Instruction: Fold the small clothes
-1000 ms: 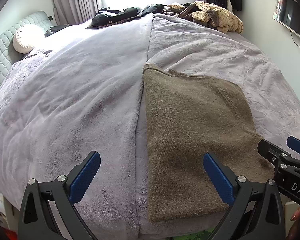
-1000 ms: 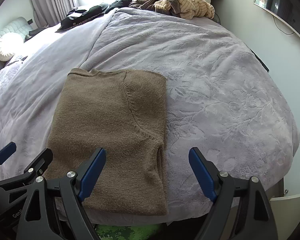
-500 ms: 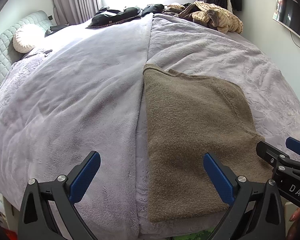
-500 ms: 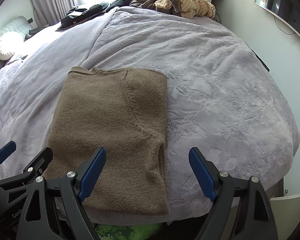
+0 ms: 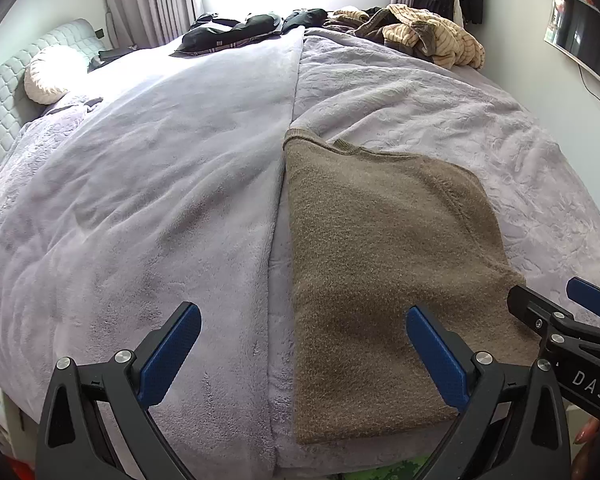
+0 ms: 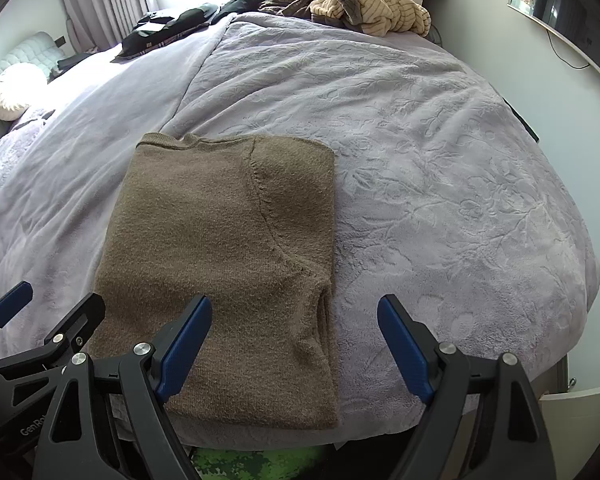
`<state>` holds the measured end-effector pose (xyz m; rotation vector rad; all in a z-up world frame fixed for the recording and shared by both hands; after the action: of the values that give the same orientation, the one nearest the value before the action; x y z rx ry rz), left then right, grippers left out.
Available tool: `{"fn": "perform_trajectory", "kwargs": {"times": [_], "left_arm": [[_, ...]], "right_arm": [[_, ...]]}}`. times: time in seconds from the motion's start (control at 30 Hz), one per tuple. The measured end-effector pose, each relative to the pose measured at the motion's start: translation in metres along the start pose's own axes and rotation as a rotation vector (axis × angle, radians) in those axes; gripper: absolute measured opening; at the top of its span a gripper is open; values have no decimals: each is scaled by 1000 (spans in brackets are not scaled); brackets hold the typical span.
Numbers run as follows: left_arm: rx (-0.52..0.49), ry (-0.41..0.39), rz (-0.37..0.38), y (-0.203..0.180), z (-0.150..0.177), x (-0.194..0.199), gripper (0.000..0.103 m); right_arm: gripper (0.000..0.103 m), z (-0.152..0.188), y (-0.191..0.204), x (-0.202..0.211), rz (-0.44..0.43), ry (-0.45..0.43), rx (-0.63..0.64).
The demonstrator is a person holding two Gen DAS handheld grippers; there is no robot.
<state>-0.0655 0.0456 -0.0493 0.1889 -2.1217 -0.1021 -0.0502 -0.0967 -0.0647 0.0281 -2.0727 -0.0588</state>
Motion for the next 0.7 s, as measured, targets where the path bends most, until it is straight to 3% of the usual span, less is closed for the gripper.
{"fn": "perform_trajectory", "kwargs": {"times": [0.7], "left_arm": [[-14,-15,-38,0,0,0,103]], "right_arm": [[87,0,1,0,1,1,5]]}}
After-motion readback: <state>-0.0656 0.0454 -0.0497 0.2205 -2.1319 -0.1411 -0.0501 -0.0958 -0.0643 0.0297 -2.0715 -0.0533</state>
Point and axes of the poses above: each gripper's, at about its wrist camera, not at the fingertips, and x roughly against the way its jaws point, y to its left, z to its underside, the point moved 5 cm from there along -x, roughly the way its jaws point, and after that the axes turned 12 degrees about -z, right-handed, at the moved point
